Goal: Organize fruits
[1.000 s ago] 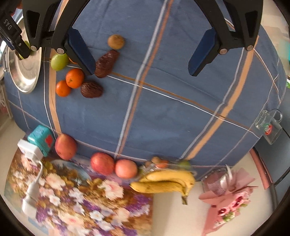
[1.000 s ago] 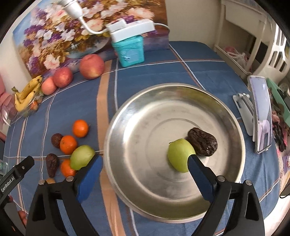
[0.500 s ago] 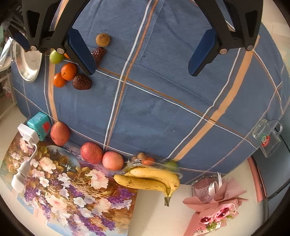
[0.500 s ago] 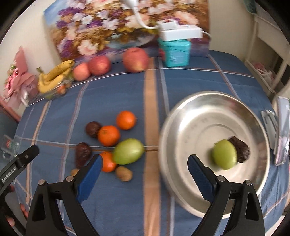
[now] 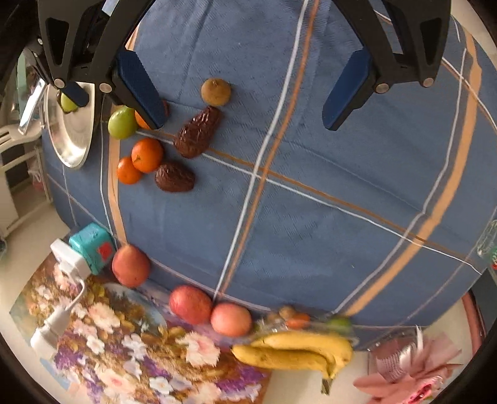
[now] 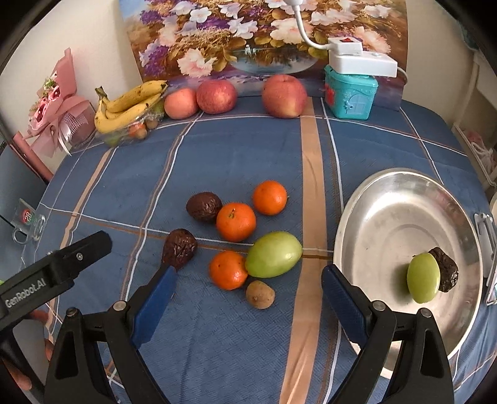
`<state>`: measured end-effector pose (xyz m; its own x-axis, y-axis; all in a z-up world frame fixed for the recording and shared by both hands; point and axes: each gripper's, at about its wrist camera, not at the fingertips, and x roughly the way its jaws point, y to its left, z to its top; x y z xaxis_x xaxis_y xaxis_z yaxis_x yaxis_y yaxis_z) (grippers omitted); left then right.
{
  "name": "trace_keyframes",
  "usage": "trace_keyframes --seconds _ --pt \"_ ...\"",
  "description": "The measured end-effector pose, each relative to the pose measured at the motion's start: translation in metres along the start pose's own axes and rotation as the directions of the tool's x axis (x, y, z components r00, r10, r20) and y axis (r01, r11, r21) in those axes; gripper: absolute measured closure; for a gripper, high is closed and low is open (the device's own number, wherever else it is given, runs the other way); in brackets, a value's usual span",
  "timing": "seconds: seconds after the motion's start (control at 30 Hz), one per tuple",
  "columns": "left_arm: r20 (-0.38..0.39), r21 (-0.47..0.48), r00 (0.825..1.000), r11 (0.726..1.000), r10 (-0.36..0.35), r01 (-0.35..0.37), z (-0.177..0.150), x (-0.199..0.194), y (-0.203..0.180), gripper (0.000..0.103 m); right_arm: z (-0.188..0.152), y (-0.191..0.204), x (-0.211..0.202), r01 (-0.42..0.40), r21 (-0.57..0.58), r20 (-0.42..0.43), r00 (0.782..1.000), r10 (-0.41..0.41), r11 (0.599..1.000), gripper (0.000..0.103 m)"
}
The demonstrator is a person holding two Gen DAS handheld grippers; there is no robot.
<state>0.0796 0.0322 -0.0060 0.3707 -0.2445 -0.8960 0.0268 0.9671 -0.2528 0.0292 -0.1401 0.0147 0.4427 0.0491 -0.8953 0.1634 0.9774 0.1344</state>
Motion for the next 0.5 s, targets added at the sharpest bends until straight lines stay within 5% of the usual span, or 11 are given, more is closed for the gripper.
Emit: trace_keyframes --seconds 0.13,0.23,0.5 --pt "-0.036 -0.011 0.999 0.999 -0.040 0.039 -0.004 0.008 -0.004 0.010 0.000 -0.004 0.005 0.011 0.014 -0.018 1.000 -0.011 1.000 0.012" --pt "-0.078 -0.005 0.995 0.998 -0.066 0.065 -0.008 0.017 -0.011 0.019 -0.001 -0.007 0.010 0.018 0.012 -0.036 0.999 -0.018 1.000 0.031" --pt "-0.135 0.028 0.988 0.996 -0.076 0.081 -0.014 0.031 -0.027 0.043 -0.008 -0.007 0.025 0.003 0.003 -0.099 0.995 -0.003 1.000 0.051"
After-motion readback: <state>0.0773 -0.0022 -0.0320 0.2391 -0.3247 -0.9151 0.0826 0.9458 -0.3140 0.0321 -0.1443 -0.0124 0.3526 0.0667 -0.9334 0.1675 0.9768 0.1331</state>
